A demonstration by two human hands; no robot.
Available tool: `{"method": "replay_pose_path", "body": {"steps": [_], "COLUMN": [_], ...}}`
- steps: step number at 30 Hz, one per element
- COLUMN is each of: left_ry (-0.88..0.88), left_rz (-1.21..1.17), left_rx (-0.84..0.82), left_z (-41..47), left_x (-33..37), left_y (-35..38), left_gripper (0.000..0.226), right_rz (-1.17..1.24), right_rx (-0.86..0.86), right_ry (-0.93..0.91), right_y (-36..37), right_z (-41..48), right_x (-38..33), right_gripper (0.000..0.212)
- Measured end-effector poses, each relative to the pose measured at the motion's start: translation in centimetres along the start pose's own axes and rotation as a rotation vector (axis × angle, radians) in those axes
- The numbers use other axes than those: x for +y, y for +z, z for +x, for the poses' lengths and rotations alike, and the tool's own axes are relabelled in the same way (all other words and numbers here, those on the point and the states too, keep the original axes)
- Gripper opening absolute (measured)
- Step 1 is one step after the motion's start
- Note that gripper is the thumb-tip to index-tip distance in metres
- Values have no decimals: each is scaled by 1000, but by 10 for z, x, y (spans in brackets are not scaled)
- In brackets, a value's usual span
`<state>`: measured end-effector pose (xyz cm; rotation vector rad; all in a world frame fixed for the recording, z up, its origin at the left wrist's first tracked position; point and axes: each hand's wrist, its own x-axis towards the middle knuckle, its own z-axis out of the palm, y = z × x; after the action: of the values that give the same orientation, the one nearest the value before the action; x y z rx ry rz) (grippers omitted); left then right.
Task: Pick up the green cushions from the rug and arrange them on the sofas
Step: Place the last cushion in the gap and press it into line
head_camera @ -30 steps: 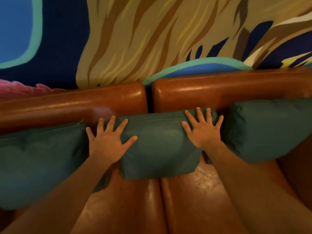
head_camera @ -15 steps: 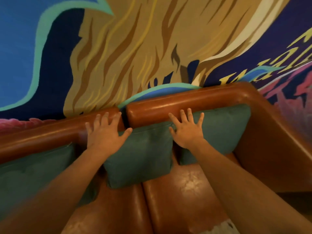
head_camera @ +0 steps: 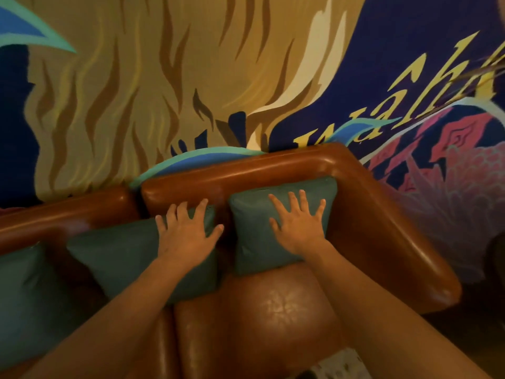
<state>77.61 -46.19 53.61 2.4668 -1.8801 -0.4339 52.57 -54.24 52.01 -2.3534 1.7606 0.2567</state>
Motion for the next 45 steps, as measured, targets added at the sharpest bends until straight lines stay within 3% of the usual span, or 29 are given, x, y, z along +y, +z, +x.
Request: {"method": "replay_pose_path", "body": {"steps": [6,12,26,31,37,45], "left_ry": [5,10,73,98,46,-48], "left_rz": [15,55,69,113,149,104], "left_rx": [-8,-5,-60,-128,-173,-230], "left_z": [-10,-6,102,144,177,186], "left_x": [111,162,162,152,156,134], "left_y": [8,20,72,110,151,188], "left_gripper": [83,84,88,89,92,86], "right_rz": [54,68,144,162,77,2], "right_rx": [-5,-32,-246,-268,-159,-239], "right_ry": [-30,-45,-44,-55,-129,-244], "right_y": [-21,-25,29,53,85,124], "right_z": [-22,-24,74,128,179,231], "right_x": [93,144,165,162,143,168], "right_gripper": [67,66,81,79,71,61]}}
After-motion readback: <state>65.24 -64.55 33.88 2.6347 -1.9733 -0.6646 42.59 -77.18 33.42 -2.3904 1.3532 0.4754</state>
